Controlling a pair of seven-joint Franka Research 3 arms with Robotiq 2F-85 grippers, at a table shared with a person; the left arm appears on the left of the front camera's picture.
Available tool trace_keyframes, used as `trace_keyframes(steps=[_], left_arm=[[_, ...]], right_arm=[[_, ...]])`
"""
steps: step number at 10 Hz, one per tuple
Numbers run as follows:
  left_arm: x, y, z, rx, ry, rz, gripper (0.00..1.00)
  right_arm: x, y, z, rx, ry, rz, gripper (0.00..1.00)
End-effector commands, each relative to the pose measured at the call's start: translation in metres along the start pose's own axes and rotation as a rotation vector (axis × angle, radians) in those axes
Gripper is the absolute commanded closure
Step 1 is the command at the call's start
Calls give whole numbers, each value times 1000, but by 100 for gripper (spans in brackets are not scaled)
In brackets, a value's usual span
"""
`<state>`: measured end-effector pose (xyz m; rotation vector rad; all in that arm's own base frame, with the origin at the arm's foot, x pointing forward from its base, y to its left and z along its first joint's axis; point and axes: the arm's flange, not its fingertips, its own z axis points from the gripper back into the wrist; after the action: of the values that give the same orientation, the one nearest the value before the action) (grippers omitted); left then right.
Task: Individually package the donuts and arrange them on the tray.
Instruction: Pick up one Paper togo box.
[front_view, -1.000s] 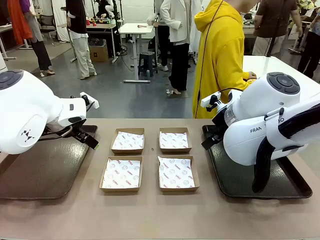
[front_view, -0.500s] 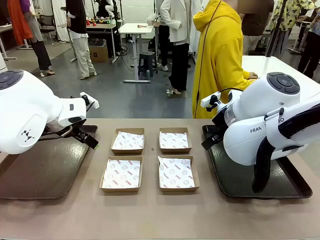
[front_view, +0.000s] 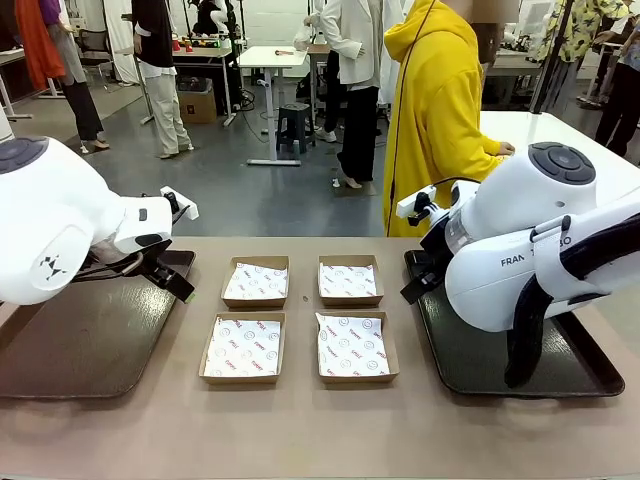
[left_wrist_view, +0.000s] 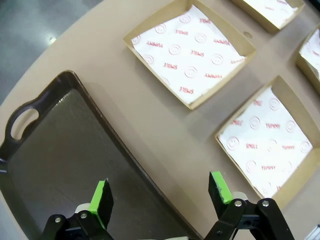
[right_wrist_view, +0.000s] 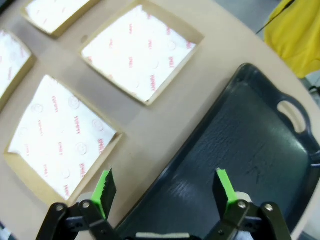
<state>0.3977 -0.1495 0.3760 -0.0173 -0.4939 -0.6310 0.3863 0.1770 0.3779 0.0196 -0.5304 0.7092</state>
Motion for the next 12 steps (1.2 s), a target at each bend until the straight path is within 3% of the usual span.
trace_keyframes(steps=[1, 4, 6, 7, 12], left_arm=[[-61, -6, 57, -80, 72, -74, 0], [-118, -6, 101, -167, 200, -125, 0], [-135, -11, 113, -155, 197, -111, 0], [-37, 14, 102, -180, 212, -113, 0], [-40, 15, 107, -176, 228, -115, 0]], right_arm=[[-46, 24, 50, 54, 87, 38, 0], [-90, 42, 104, 36, 244, 15, 0], [-105, 53, 118, 22, 293, 25, 0], [-20, 23, 98, 60, 248, 30, 0], [-22, 27, 105, 57, 261, 31, 0]])
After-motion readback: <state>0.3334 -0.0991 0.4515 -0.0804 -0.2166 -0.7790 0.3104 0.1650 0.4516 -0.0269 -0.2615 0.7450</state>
